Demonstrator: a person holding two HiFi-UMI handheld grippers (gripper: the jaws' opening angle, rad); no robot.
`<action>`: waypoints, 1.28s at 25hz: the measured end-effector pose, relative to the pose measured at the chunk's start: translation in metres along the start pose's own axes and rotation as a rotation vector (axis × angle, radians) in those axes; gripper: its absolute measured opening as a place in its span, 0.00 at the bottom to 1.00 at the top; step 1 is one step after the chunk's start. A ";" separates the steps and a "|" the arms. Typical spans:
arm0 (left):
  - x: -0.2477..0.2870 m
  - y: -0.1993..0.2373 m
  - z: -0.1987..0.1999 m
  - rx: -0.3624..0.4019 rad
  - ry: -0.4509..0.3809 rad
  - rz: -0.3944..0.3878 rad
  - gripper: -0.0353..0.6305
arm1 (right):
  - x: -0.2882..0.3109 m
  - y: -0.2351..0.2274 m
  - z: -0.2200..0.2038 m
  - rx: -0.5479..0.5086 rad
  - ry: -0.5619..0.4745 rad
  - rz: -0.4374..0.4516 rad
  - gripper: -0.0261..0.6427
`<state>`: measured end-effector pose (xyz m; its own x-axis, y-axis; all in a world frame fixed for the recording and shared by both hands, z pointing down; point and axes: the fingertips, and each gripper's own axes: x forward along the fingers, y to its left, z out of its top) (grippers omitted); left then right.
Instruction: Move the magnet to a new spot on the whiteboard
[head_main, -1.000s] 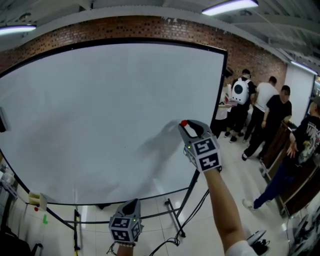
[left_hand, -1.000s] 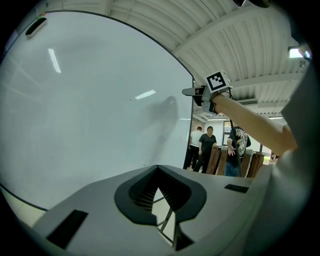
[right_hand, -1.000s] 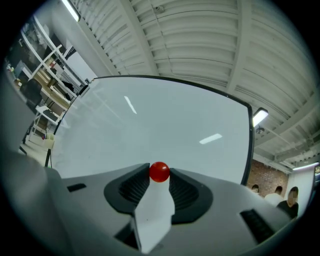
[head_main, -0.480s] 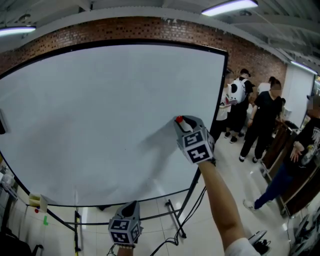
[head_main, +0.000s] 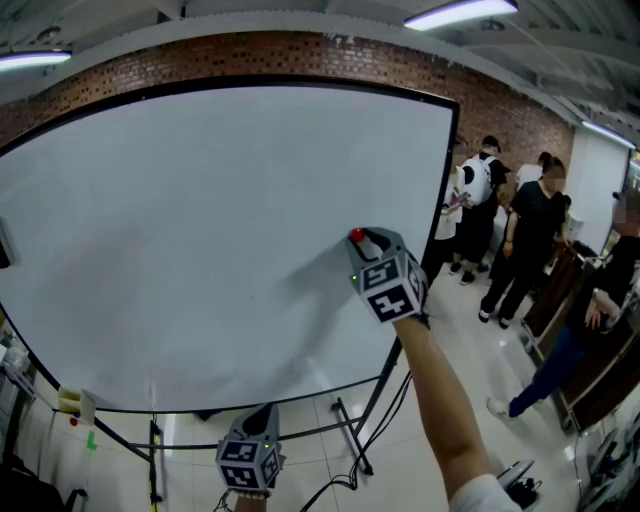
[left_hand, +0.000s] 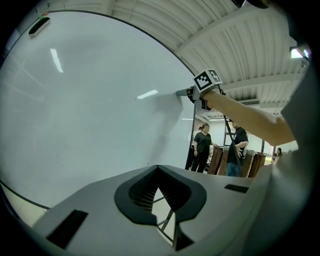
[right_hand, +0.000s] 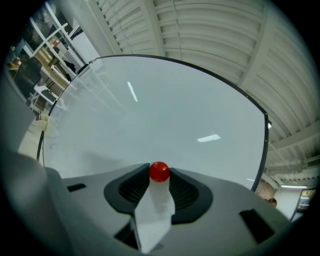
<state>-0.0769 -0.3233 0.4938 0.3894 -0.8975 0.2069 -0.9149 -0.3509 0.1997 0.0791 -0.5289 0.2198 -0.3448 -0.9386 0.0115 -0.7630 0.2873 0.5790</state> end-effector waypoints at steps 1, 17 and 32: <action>0.000 0.000 0.000 -0.001 0.000 0.001 0.04 | 0.001 0.000 0.000 -0.005 0.002 -0.001 0.25; 0.003 0.005 -0.003 0.000 0.017 -0.025 0.04 | -0.040 -0.008 -0.001 0.099 -0.058 -0.035 0.38; 0.009 0.011 -0.020 0.019 0.083 -0.186 0.04 | -0.177 0.050 -0.118 0.384 0.014 -0.155 0.04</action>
<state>-0.0808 -0.3301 0.5175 0.5587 -0.7919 0.2465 -0.8278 -0.5144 0.2237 0.1667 -0.3712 0.3431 -0.2045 -0.9781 -0.0393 -0.9548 0.1905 0.2283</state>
